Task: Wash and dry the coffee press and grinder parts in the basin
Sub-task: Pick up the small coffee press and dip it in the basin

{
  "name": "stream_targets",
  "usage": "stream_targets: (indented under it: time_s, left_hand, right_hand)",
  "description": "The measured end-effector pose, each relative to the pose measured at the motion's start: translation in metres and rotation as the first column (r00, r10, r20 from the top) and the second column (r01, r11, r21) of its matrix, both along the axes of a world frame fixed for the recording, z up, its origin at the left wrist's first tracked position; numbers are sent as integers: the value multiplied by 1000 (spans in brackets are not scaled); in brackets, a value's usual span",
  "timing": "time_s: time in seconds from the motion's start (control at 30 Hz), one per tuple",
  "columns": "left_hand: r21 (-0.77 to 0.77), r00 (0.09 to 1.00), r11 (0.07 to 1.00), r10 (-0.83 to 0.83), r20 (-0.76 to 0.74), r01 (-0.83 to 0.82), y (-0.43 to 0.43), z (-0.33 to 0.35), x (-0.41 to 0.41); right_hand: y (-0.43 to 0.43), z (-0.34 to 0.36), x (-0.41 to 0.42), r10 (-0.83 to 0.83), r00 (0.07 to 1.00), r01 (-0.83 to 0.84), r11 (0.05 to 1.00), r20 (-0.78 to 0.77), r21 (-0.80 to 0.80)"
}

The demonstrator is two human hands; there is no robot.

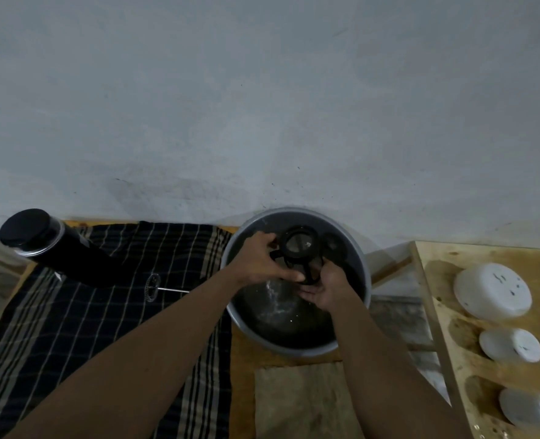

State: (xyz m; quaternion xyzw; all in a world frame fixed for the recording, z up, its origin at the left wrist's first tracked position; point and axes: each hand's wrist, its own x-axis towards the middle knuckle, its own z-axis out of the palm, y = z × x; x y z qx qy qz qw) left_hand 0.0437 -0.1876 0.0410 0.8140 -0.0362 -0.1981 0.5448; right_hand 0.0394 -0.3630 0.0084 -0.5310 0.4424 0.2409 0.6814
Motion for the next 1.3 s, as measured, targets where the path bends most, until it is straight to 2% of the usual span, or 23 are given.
stream_targets:
  time_s: [0.13,0.3,0.47,0.63,0.83,0.93,1.03,1.17,1.3]
  left_hand:
    - [-61,993,992,116,26,-114,-7,-14,0]
    - [-70,978,978,199,65,-195,-15,-16,1]
    - [-31,966,976,220,136,-217,-21,-9,0]
    - [-1,973,981,194,123,-195,-20,-11,-6]
    - [-117,968,970,227,110,-214,-9,16,-11]
    - [-193,952,950,275,134,-247,12,38,-4]
    - [-200,933,934,328,145,-297,52,57,4]
    - [-132,897,923,384,220,-362,117,64,7]
    - [-19,863,898,429,267,-440,170,46,1]
  right_hand:
    - [7,3,2,70,996,-60,986,60,-154]
    - [8,18,-1,104,948,12,933,302,-360]
    - [5,37,-3,195,922,-21,888,334,-460]
    - [2,37,-10,222,903,-13,870,367,-494]
    - [13,53,-6,322,838,33,775,440,-631]
    - [37,79,7,316,808,110,749,498,-653]
    - [75,100,21,365,761,97,753,536,-651]
    - [139,109,31,419,725,-30,813,547,-582]
    - [196,88,35,449,738,-160,842,504,-516]
